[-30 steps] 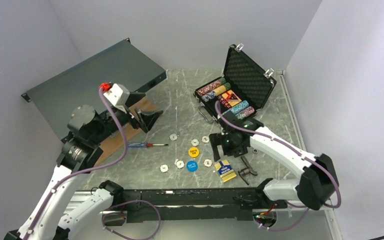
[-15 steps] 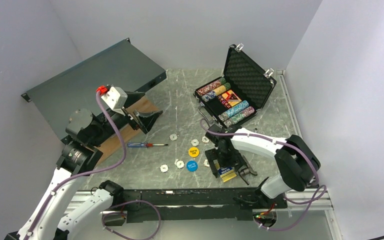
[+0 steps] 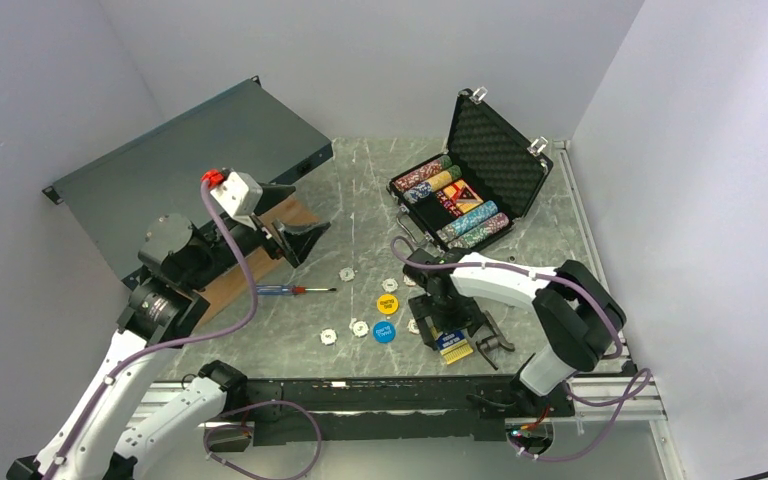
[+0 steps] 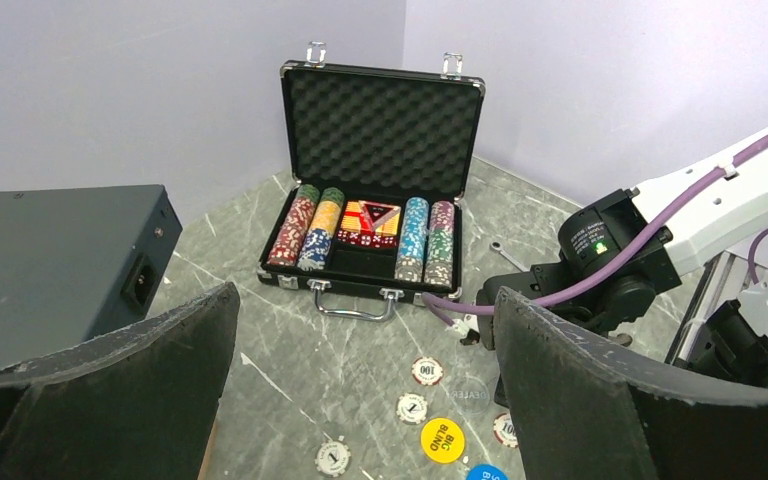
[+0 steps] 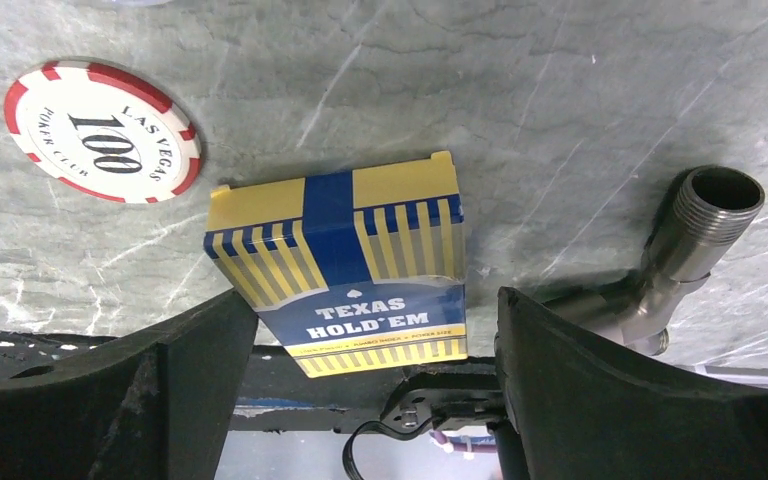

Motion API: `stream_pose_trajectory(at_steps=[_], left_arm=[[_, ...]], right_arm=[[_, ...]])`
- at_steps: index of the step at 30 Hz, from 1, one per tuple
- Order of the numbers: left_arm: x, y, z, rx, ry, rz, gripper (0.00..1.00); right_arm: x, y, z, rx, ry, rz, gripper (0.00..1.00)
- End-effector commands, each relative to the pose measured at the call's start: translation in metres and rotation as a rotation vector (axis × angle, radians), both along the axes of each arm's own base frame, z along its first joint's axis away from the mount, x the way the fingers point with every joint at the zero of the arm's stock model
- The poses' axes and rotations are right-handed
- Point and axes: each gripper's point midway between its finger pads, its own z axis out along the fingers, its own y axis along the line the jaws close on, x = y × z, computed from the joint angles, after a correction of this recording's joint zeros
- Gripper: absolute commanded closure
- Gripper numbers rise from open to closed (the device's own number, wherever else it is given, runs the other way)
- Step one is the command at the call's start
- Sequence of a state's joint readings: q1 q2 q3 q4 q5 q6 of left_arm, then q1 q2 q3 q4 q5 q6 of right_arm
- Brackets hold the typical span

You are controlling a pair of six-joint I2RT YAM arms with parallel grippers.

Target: Pack up texas hold em set

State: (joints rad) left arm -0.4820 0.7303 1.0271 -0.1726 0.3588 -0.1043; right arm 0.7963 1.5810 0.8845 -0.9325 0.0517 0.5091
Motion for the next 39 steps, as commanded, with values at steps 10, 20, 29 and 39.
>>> stream_pose_trajectory(at_steps=[10, 20, 29, 39], left_arm=[[0.003, -0.005, 0.003, 0.013, -0.027, -0.001, 0.01], [0.003, -0.008, 0.001, 0.020, -0.017, -0.012, 0.01], [0.005, -0.006, -0.004, 0.045, -0.031, 0.010, 0.01], [0.015, -0.003, -0.016, 0.071, -0.023, 0.073, 0.01]], right_arm=[[0.008, 0.022, -0.004, 0.008, -0.052, 0.053, 0.27], [0.051, 0.020, 0.055, -0.040, -0.302, 0.045, 0.82], [0.190, 0.030, 0.137, -0.032, -0.732, 0.045, 0.90], [0.343, 0.025, 0.146, -0.081, -0.879, 0.104, 0.96]])
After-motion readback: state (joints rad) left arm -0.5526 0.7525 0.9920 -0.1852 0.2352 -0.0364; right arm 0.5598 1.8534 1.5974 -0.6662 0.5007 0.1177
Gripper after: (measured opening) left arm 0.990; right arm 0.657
